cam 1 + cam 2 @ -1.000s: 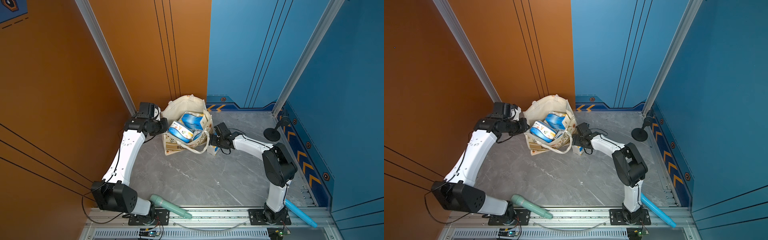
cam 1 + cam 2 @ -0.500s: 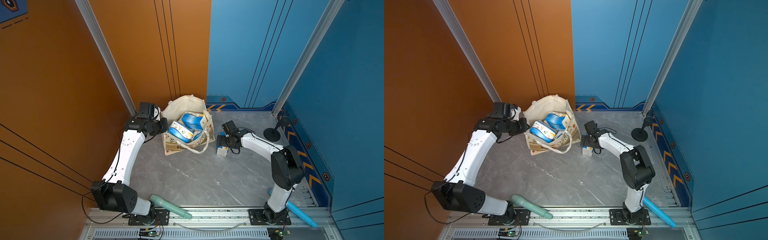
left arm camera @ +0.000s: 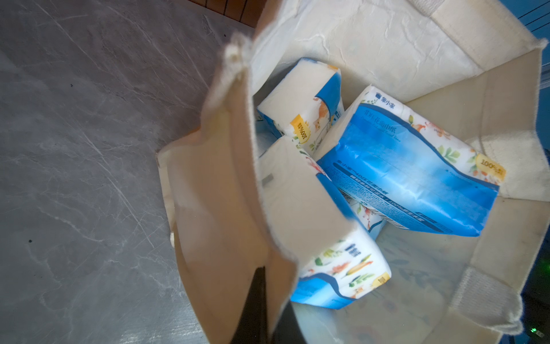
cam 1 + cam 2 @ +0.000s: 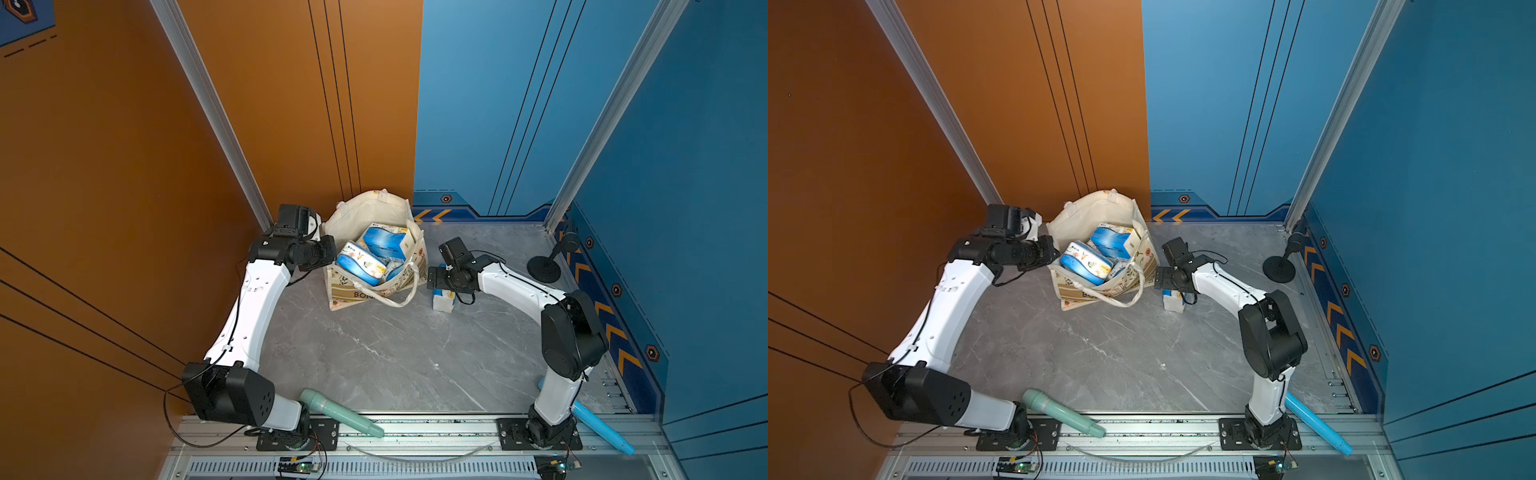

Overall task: Put tissues into the canvas bag
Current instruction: Pick up the pack of facial tissues from the center of the board, then place the pack of facial tissues in the canvas bag.

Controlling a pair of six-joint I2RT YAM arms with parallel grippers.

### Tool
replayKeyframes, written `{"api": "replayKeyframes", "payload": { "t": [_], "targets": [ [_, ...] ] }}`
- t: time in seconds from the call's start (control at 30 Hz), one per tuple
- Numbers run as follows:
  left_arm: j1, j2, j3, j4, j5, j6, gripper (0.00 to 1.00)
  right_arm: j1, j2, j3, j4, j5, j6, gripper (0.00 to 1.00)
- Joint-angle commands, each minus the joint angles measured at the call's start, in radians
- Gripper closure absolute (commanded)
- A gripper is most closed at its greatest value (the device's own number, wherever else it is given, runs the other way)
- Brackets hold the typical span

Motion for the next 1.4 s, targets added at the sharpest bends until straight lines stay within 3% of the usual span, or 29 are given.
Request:
{"api": "replayKeyframes", "payload": {
  "t": [0.0, 0.33, 0.47, 0.6, 0.83, 0.97, 1.07, 1.23, 1.37],
  "targets": [
    [0.011, -0.019, 0.003, 0.039, 0.023, 0.01, 1.0, -0.004, 0.037, 0.027, -0.058, 0.06, -0.007, 0.0],
    [-0.001, -0.01, 0.012, 0.039, 0.024, 0.01, 1.0, -0.01, 0.143, 0.085, -0.076, 0.071, -0.018, 0.04],
    [-0.001, -0.014, 0.011, 0.038, 0.017, 0.01, 1.0, -0.015, 0.13, 0.085, -0.084, 0.096, -0.026, 0.27],
    [-0.002, -0.013, 0.008, 0.038, 0.019, 0.01, 1.0, -0.027, 0.072, 0.048, -0.09, 0.104, -0.033, 0.3],
    [-0.004, -0.009, 0.009, 0.038, 0.014, 0.013, 1.0, -0.037, -0.172, 0.012, -0.119, 0.087, -0.078, 0.54],
    [-0.003, -0.005, 0.014, 0.038, 0.01, 0.013, 1.0, 0.0, -0.329, 0.123, -0.148, 0.123, -0.145, 0.54],
    [-0.005, -0.004, 0.017, 0.038, 0.009, 0.01, 1.0, 0.052, -0.366, 0.262, -0.155, 0.117, -0.222, 0.53],
    [-0.014, 0.008, 0.031, 0.04, 0.004, 0.002, 1.0, 0.153, -0.29, 0.508, -0.1, -0.021, -0.272, 0.53],
    [-0.024, 0.025, 0.06, 0.04, 0.0, -0.001, 1.0, 0.19, -0.13, 0.682, -0.037, -0.175, -0.253, 0.52]
  ]
}}
